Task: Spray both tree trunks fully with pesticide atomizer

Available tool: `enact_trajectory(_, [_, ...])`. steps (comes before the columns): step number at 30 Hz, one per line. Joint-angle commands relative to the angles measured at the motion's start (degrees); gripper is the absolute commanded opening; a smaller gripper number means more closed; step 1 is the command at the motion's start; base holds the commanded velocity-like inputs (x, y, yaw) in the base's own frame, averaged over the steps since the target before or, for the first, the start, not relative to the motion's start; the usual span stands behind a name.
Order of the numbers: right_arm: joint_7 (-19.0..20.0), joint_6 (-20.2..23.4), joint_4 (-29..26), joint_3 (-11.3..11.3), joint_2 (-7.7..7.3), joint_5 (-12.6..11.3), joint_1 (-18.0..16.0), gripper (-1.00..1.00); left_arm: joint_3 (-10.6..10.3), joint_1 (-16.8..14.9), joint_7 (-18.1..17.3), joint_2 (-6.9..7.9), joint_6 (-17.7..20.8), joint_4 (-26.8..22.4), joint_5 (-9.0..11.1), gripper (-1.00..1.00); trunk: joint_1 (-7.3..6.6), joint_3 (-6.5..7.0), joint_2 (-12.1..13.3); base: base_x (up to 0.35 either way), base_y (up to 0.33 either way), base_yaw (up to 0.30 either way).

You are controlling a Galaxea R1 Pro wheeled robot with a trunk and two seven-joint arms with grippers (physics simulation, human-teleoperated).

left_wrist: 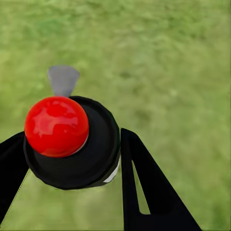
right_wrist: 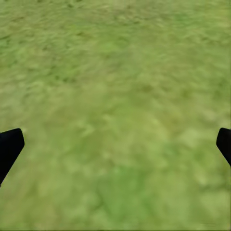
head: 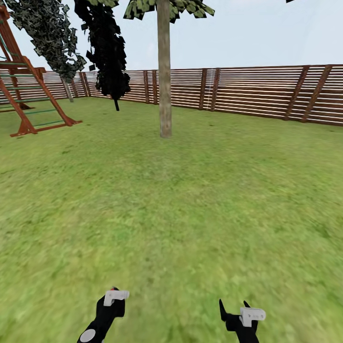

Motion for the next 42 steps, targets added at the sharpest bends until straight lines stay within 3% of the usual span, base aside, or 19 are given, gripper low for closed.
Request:
enact_trajectory(1, [0.0,0.0,0.0,0.0,0.0,0.01,0.0,1.0,0.01,0.0,0.0,0.0,-0.05,-0.02,0.01,-1.0,0.0,0.0,0.0,0.341,0.0,0.0])
enact_trajectory(42, [-0.08,0.0,0.09,0.0,0.0,0.03,0.0,1.0,0.04,0.01,0.0,0.0,-0.02,-0.03,0.02,-1.0,0.0,0.0,0.0,0.338,0.028,0.0])
